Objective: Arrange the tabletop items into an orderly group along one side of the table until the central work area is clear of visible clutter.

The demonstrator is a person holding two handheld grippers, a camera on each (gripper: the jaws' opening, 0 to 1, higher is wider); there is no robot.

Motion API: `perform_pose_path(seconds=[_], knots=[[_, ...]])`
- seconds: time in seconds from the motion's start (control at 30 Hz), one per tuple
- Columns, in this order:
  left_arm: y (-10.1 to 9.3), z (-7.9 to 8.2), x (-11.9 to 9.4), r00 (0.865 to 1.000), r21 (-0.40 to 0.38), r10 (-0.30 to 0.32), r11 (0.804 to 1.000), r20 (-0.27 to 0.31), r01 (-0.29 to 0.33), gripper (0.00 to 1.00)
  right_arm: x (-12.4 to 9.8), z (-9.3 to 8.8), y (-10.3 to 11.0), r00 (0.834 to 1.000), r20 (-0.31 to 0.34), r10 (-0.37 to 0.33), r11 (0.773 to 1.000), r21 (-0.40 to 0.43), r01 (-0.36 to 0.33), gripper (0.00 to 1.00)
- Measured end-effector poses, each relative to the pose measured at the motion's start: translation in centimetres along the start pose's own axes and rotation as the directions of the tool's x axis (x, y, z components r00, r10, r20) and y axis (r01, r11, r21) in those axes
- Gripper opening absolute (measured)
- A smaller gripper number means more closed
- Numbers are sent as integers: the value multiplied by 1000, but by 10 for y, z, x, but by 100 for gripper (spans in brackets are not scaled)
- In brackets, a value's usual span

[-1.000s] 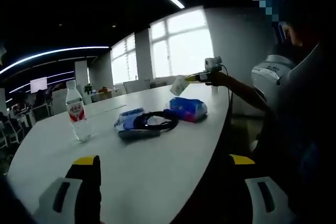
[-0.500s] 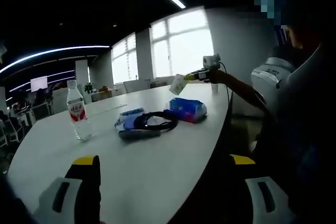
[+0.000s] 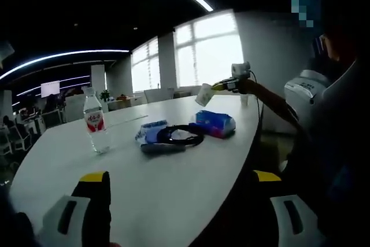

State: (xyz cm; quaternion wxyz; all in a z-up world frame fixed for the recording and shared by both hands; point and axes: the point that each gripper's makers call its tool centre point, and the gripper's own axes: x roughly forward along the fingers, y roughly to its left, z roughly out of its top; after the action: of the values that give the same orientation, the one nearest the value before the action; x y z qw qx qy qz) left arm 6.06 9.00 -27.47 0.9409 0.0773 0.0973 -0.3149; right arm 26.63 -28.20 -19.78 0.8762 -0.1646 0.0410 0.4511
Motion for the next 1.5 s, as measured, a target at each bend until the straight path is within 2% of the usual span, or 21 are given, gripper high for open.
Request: perform_pose_path(seconds=[0.23,0.6,1.07,1.33,1.5], knots=[[4,0,-4,1000,1,16,1000,0,-16,100,2,8,2,1000,-18,24,999,-32,-24,0],[12,-2,-12,999,-3,47,999,3,-47,100,11,33,7,994,-66,89,985,-141,-98,0],[20,-8,-23,997,-6,81,997,7,-81,100,37,60,15,980,-127,152,957,-228,-178,0],[21,-8,-26,996,12,85,996,0,-85,100,55,81,16,970,-122,208,948,-221,-231,0],[25,-7,-28,995,8,101,995,2,-101,100,68,86,16,964,-142,225,940,-230,-254,0]])
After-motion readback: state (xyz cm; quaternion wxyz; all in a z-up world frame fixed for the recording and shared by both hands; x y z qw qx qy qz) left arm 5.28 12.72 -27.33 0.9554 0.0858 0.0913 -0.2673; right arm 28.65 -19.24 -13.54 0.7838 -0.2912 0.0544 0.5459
